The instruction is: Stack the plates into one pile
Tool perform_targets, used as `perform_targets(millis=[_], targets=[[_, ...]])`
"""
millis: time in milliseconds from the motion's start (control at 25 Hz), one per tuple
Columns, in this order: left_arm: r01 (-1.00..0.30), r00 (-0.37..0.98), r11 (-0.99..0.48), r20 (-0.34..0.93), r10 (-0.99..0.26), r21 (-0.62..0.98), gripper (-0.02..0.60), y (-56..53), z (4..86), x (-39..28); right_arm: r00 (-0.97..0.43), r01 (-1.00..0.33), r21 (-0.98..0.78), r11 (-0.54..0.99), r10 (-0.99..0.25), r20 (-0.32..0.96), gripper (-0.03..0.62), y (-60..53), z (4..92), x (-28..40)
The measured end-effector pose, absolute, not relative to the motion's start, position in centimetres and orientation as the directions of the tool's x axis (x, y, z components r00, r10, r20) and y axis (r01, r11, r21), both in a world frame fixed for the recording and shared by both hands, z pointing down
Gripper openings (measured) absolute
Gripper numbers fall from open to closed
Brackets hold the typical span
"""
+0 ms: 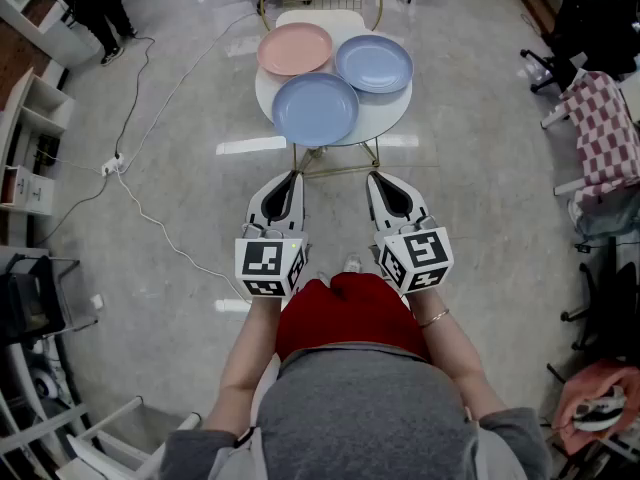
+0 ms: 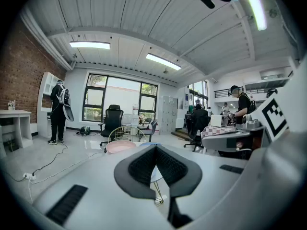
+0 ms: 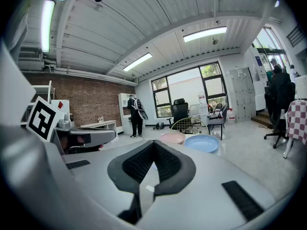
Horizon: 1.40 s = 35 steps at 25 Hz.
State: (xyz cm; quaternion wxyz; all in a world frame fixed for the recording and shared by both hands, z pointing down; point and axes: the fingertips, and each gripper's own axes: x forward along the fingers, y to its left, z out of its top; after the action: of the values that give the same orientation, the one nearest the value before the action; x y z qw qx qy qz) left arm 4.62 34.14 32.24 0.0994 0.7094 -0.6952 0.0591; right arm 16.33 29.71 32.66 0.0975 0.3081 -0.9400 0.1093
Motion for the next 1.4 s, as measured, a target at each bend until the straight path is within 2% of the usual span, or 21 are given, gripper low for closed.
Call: perform_targets(millis=[880, 1160, 1400], targets=[[-0.997, -0.061, 0.073, 0.238, -0.969, 0.041, 0.015, 29.6, 32.6, 3.9, -0.785, -0.617, -0.228, 0.753, -0.568, 0.250, 0.029, 23.2, 33.3, 19.2], [-0.991, -0.121, 0.131, 0.261, -0.958, 0.023, 0.015, 27.6, 32.8, 1.0, -0.781, -0.623, -0.266, 0.736, -0.571, 0.253, 0.029, 21.0, 33.7, 18.6], [-0.991, -0.118, 0.129, 0.283, -0.952, 0.020, 0.015, 24.1, 34.3, -1.3, -0.773, -0.633, -0.275, 0.724, -0.569, 0.281, 0.030, 17.8, 35.2, 16.8]])
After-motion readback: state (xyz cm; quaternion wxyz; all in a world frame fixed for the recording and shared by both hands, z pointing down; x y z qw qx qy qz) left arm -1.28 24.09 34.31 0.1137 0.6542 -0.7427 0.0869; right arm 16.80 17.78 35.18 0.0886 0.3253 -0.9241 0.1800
